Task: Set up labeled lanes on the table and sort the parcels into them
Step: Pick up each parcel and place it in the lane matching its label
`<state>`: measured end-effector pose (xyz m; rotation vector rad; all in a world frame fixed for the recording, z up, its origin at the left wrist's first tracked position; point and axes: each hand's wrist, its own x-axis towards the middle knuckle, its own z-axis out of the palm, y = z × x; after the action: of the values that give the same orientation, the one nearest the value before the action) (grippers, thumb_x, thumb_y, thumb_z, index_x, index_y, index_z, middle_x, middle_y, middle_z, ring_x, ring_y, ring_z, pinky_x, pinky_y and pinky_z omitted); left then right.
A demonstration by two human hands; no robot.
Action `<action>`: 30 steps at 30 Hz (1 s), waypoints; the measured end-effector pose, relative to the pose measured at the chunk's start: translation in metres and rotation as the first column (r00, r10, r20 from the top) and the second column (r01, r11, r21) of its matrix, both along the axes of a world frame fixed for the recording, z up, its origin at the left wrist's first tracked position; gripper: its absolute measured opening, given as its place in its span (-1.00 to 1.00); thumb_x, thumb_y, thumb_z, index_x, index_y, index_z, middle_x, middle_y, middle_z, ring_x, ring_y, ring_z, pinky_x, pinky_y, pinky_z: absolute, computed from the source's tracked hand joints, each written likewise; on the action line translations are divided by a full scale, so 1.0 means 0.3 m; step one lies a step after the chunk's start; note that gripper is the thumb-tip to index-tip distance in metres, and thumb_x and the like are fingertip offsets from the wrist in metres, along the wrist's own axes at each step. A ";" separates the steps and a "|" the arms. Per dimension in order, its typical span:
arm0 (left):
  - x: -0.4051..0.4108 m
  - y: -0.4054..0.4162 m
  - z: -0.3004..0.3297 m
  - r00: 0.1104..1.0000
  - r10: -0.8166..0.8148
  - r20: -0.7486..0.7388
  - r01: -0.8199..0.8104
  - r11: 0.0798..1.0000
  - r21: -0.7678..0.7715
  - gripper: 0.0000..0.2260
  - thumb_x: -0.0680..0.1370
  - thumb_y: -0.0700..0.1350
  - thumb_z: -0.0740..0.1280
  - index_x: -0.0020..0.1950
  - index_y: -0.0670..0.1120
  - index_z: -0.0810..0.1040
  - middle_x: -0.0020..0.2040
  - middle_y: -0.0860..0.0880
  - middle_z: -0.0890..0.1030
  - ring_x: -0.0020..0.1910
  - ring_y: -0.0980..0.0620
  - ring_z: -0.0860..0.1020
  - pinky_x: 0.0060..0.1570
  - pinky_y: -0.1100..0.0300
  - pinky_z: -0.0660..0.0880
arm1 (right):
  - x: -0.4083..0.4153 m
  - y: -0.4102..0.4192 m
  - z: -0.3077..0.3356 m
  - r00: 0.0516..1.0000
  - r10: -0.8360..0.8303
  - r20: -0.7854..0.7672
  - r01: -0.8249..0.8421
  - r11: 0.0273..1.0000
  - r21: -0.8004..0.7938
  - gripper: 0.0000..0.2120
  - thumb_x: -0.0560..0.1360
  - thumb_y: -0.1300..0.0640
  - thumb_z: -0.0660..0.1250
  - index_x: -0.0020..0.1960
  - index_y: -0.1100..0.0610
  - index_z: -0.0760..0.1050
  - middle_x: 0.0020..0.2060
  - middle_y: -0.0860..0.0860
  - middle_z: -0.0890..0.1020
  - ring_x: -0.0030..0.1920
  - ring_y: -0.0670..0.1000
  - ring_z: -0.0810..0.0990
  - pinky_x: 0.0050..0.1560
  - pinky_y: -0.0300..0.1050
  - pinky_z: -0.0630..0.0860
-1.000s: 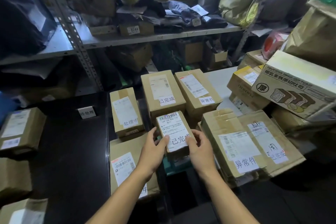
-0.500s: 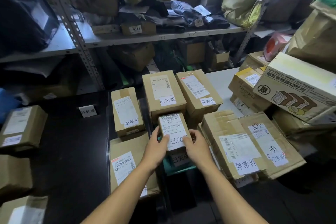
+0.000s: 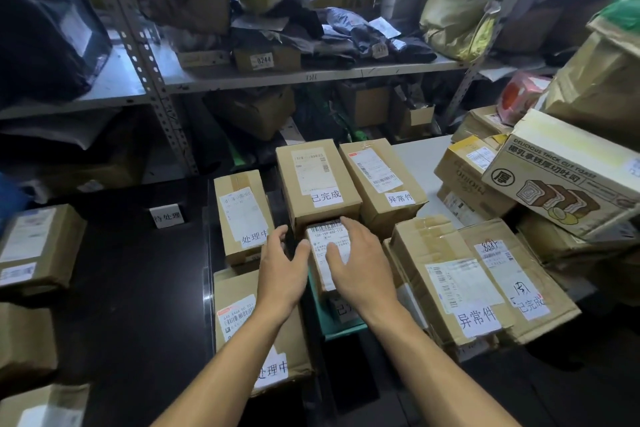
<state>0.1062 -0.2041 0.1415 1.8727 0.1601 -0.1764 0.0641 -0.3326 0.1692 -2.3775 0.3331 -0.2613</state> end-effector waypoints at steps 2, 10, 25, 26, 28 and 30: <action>0.022 0.036 0.056 0.997 0.021 0.068 -0.020 1.000 -0.023 -0.60 0.59 0.01 0.33 0.41 0.05 0.38 0.39 0.07 0.44 0.28 0.17 0.40 0.21 0.26 0.31 | 0.028 0.049 0.049 0.999 0.016 0.041 -0.016 1.000 0.019 -0.52 0.56 -0.03 0.24 0.46 0.04 0.33 0.37 -0.09 0.45 0.39 -0.07 0.32 0.27 -0.32 0.18; 0.141 0.339 0.244 0.959 0.082 0.272 -0.089 0.996 0.012 -0.75 0.58 -0.06 0.32 0.26 0.08 0.47 0.23 0.09 0.52 0.20 0.15 0.47 0.15 0.26 0.41 | 0.166 0.328 0.203 0.980 0.138 0.146 -0.147 0.988 0.050 -0.51 0.58 -0.03 0.25 0.47 0.03 0.32 0.38 -0.08 0.46 0.37 -0.10 0.37 0.31 -0.28 0.24; 0.124 1.316 0.258 0.871 0.417 0.261 -0.449 0.890 0.076 -0.77 0.59 -0.01 0.32 0.24 0.09 0.47 0.22 0.10 0.51 0.25 0.13 0.46 0.17 0.18 0.38 | 0.328 1.215 0.218 0.867 0.484 0.114 -0.494 0.867 0.074 -0.51 0.58 -0.04 0.27 0.48 0.04 0.32 0.39 -0.05 0.47 0.36 -0.07 0.44 0.35 -0.13 0.39; 0.114 1.380 0.251 0.864 0.438 0.249 -0.468 0.880 0.077 -0.77 0.59 0.00 0.32 0.24 0.10 0.48 0.21 0.13 0.52 0.25 0.14 0.46 0.15 0.20 0.39 | 0.331 1.274 0.210 0.857 0.504 0.105 -0.512 0.855 0.080 -0.51 0.58 -0.04 0.27 0.47 0.03 0.33 0.38 -0.05 0.48 0.35 -0.07 0.44 0.32 -0.16 0.39; 0.088 1.498 0.234 0.846 0.479 0.234 -0.508 0.858 0.081 -0.80 0.58 0.00 0.33 0.20 0.13 0.49 0.12 0.22 0.54 0.21 0.16 0.48 0.07 0.30 0.40 | 0.329 1.383 0.187 0.839 0.538 0.082 -0.544 0.833 0.100 -0.53 0.58 -0.03 0.28 0.45 0.03 0.35 0.35 -0.05 0.50 0.32 -0.09 0.45 0.26 -0.23 0.37; 0.056 1.600 0.209 0.828 0.517 0.214 -0.544 0.834 0.089 -0.80 0.57 -0.01 0.34 0.19 0.12 0.50 0.14 0.17 0.57 0.22 0.13 0.50 0.14 0.24 0.42 | 0.320 1.494 0.159 0.815 0.577 0.050 -0.578 0.806 0.126 -0.55 0.58 -0.02 0.28 0.44 0.05 0.36 0.34 -0.03 0.52 0.31 -0.07 0.48 0.27 -0.20 0.41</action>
<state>0.1232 0.2758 0.2043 1.9038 0.5765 0.4047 0.1602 0.1154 0.2168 -2.2167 -0.3793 0.0407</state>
